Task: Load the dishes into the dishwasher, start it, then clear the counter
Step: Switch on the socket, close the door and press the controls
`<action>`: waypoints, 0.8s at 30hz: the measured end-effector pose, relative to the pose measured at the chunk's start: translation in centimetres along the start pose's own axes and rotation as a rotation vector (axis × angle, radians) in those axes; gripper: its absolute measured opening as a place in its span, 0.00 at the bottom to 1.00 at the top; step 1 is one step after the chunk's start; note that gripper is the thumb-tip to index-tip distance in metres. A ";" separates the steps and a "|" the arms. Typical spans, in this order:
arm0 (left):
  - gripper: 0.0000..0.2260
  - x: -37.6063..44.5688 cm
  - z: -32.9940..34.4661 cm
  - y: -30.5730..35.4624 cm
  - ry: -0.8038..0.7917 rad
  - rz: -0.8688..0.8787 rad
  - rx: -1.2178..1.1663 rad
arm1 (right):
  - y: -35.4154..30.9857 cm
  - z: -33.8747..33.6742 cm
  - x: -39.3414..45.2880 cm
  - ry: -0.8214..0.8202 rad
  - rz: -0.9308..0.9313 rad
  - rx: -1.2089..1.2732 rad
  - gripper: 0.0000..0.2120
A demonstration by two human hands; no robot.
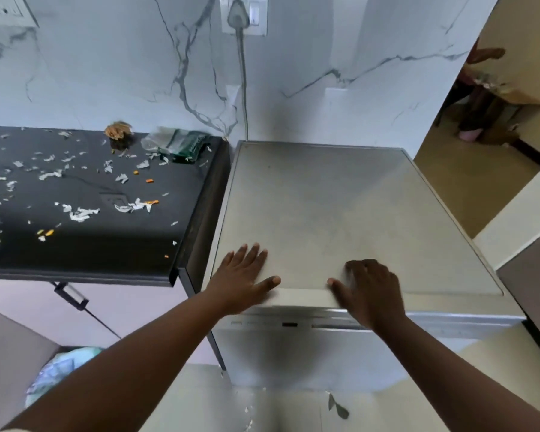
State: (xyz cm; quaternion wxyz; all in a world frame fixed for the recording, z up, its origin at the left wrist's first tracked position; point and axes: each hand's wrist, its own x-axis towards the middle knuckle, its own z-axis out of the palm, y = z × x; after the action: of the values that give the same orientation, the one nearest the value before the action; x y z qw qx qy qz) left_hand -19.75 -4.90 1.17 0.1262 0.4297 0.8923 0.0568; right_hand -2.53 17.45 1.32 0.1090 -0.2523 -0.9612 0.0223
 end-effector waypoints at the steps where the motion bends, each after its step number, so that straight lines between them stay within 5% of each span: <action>1: 0.45 0.6 0.0 0.0 0.011 -0.052 -0.011 | -0.8 0.4 0.7 -0.043 -0.027 0.024 0.32; 4: 0.45 2.5 -0.5 -0.4 0.053 -0.147 -0.020 | -3.1 0.8 4.0 -0.163 -0.105 0.064 0.47; 9: 0.48 6.3 -2.1 -2.3 0.114 -0.204 0.083 | -6.6 2.5 10.3 -0.155 -0.249 0.114 0.55; 16: 0.55 11.6 -5.4 -5.4 0.168 -0.289 0.148 | -9.2 3.7 19.8 -0.153 -0.452 0.115 0.51; 24: 0.42 15.3 -11.3 -9.4 0.296 -0.323 0.143 | -14.3 1.1 29.7 -0.057 -0.528 0.083 0.42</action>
State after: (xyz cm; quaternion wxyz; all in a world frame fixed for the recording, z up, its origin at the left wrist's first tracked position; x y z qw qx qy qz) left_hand -39.14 1.26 7.38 -0.0293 0.2760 0.9601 0.0347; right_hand -34.88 19.53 7.51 0.0943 0.0127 -0.9947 0.0393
